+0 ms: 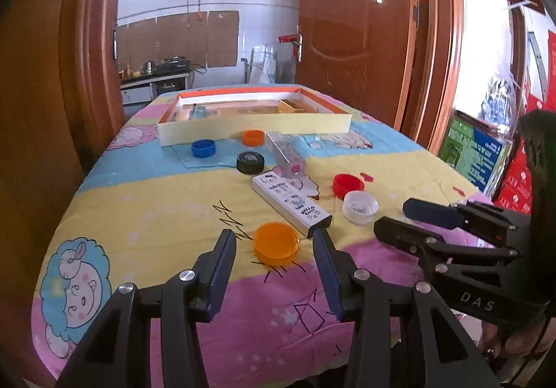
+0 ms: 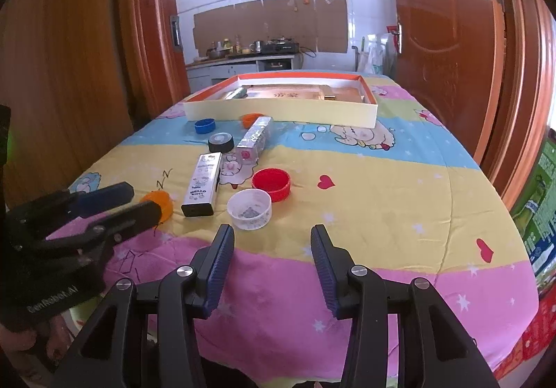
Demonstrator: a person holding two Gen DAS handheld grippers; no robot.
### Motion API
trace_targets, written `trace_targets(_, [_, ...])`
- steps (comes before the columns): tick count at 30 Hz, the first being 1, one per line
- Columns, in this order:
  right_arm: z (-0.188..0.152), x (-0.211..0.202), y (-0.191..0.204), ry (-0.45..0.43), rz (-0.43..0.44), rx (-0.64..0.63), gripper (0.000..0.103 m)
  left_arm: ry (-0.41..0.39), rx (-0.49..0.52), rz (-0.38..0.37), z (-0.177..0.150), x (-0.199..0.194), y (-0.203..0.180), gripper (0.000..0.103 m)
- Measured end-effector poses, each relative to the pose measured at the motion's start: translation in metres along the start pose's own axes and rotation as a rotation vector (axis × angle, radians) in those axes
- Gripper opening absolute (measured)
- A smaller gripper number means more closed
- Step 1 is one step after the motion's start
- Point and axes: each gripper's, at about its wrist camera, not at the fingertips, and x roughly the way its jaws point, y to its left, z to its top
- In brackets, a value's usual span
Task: Organize rigid objects
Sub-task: 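Withdraw both tools from the tray back toward the remaining caps, then grasp the orange cap with the left gripper while the right gripper grasps the white cup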
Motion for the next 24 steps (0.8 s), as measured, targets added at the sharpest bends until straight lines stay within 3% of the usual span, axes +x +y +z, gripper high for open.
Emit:
trace_targets(7, [-0.001,0.003,-0.002,0.009,0.032,0.010,0.047,0.027,0.003,0.007,-0.002,0.013,0.001,0.046])
trace_targets(9, [-0.001,0.004,-0.002,0.010,0.042,0.009,0.047,0.025,0.001,0.003,-0.002,0.013,0.004,0.041])
trace_targets(11, [-0.002,0.005,-0.001,0.010,0.043,0.002,0.047,0.016,-0.003,0.009,-0.003,0.014,0.006,0.030])
trace_targets(22, [0.008,0.022,0.005,0.004,0.053,-0.011,0.047,0.005,-0.025,-0.020,-0.003,0.013,0.015,0.030])
trace_targets(24, [0.010,0.025,0.008,0.003,0.048,-0.022,0.040,0.005,-0.026,-0.018,-0.003,0.013,0.015,0.030])
